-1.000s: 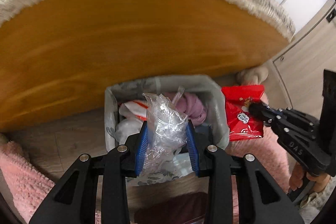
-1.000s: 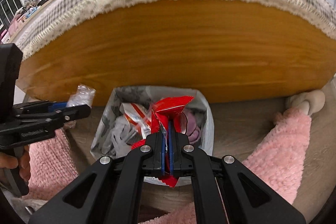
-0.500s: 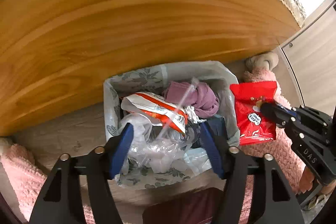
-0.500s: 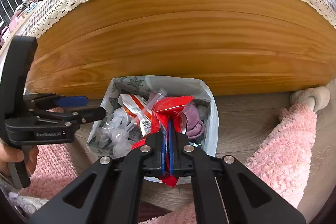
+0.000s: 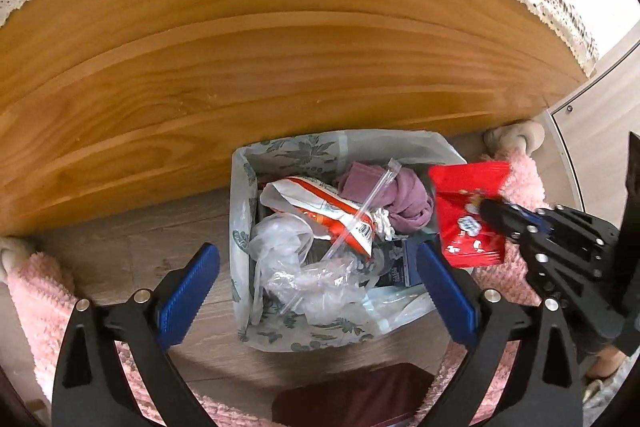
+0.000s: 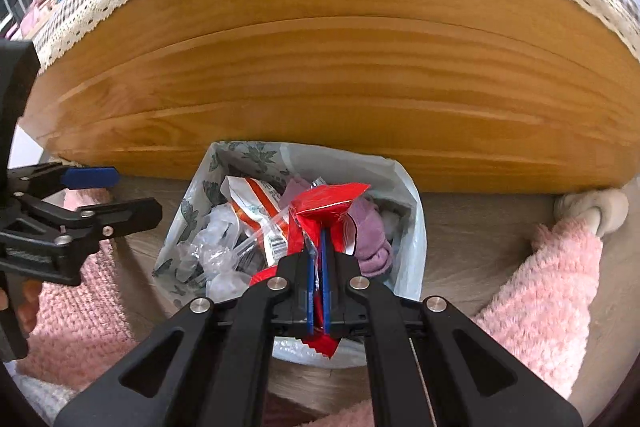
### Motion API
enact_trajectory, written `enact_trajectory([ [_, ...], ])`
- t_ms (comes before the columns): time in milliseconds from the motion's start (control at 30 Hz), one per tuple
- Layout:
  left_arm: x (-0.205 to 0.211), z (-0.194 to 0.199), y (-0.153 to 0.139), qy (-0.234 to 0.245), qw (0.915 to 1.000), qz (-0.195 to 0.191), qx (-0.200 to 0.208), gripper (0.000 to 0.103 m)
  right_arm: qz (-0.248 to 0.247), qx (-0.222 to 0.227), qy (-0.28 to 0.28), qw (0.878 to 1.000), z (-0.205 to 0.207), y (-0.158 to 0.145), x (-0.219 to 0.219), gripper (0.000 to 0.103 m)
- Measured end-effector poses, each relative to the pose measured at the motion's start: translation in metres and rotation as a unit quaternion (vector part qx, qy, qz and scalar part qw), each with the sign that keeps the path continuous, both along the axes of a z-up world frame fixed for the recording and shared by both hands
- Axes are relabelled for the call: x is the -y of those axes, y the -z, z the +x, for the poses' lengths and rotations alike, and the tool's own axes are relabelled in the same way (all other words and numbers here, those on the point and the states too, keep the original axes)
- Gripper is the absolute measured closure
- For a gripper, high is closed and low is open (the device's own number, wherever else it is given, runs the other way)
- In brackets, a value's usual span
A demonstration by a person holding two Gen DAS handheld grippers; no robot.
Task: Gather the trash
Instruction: 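Open the left tool to drop the clear bag while the right tool releases the red wrapper, then raise both open tools out of the bin back over the bed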
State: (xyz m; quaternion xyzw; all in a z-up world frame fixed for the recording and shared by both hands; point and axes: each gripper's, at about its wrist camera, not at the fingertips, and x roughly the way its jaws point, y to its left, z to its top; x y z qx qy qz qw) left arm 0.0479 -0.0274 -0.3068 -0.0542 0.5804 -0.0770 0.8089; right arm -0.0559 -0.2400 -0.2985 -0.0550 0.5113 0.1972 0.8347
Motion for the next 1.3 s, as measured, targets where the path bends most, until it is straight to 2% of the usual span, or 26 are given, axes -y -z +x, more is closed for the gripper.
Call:
enact_trajectory([
  [200,0.001,-0.001,-0.004,-0.005,1.0,0.0,0.004,0.008,0.0,-0.022,-0.005,1.0,0.011,0.016,-0.01,0.097],
  [233,0.0,-0.002,-0.006,-0.007,1.0,0.0,0.006,0.008,-0.001,-0.027,-0.005,1.0,0.013,0.018,-0.01,0.087],
  [267,-0.001,-0.002,-0.007,-0.007,0.9999,0.0,0.007,0.008,-0.006,-0.03,-0.004,1.0,0.015,0.021,-0.01,0.07],
  [333,-0.003,-0.003,-0.008,-0.009,0.9999,0.0,0.009,0.008,-0.014,-0.023,-0.003,1.0,0.014,0.02,-0.01,0.05],
  [400,-0.004,-0.003,-0.009,-0.012,0.9999,0.0,0.01,0.008,-0.02,-0.015,-0.006,1.0,0.011,0.019,-0.01,0.048],
  [467,-0.006,-0.003,-0.01,-0.015,0.9998,-0.001,0.01,0.008,-0.023,-0.015,-0.005,1.0,0.011,0.018,-0.009,0.036],
  [533,-0.008,-0.004,-0.01,-0.019,0.9998,-0.002,0.009,0.008,-0.017,-0.016,-0.006,1.0,0.01,0.016,-0.008,0.029],
  [633,-0.009,-0.004,-0.011,-0.02,0.9998,-0.003,0.006,0.008,-0.017,-0.015,-0.007,1.0,0.009,0.013,-0.005,0.013],
  [733,-0.009,-0.006,-0.013,-0.019,0.9997,-0.002,0.011,0.008,-0.018,-0.006,-0.012,1.0,0.006,0.011,-0.005,0.008],
  [1067,-0.018,-0.012,-0.022,-0.03,0.9993,-0.004,0.023,0.008,-0.046,0.038,-0.025,0.998,-0.002,-0.004,-0.013,0.008],
  [1300,-0.022,-0.013,-0.032,-0.033,0.9986,-0.005,0.041,0.008,-0.05,0.052,-0.008,0.997,-0.002,-0.012,-0.008,0.008],
])
